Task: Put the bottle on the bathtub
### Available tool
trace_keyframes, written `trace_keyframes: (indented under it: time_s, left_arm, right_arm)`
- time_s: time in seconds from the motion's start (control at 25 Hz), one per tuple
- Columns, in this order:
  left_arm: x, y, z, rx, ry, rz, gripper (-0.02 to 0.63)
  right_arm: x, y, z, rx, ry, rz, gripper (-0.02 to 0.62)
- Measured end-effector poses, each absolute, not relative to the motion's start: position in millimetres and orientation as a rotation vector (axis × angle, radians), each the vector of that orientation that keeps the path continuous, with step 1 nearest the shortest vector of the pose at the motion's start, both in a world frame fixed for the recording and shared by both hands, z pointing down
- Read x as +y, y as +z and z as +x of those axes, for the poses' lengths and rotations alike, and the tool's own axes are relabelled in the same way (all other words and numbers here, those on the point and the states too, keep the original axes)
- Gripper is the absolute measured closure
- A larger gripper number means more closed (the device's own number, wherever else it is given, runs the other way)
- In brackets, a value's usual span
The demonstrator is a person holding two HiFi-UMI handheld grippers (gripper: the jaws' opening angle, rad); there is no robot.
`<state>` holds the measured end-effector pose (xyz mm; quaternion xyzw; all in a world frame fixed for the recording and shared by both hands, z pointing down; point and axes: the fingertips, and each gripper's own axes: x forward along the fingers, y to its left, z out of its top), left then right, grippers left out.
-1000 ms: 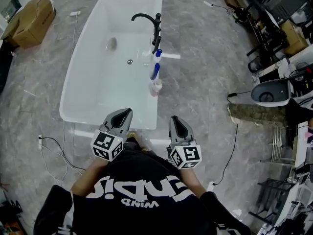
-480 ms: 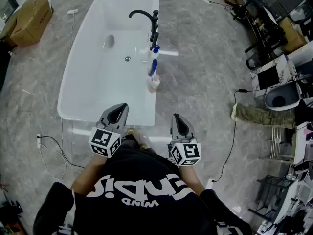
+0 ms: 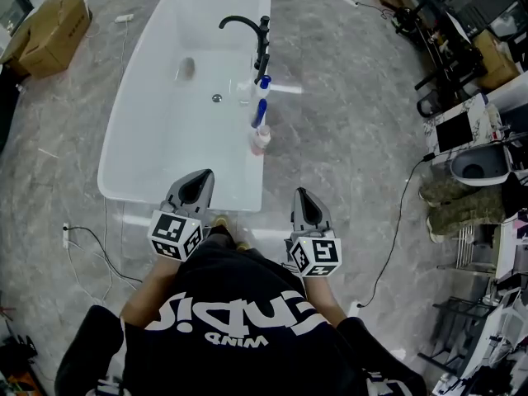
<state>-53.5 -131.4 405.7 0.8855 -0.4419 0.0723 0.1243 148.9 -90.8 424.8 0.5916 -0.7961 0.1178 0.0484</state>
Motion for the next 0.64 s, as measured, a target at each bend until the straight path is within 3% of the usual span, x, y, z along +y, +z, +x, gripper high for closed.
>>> trace_keyframes:
  time_s: [0.64]
  left_arm:
    - [-138.6,411.4,-55.6,-1.298,0.23,2.559,0.598]
  right_arm:
    - [-100.3,429.1,154.1,-2.409,0.382,1.808,0.572]
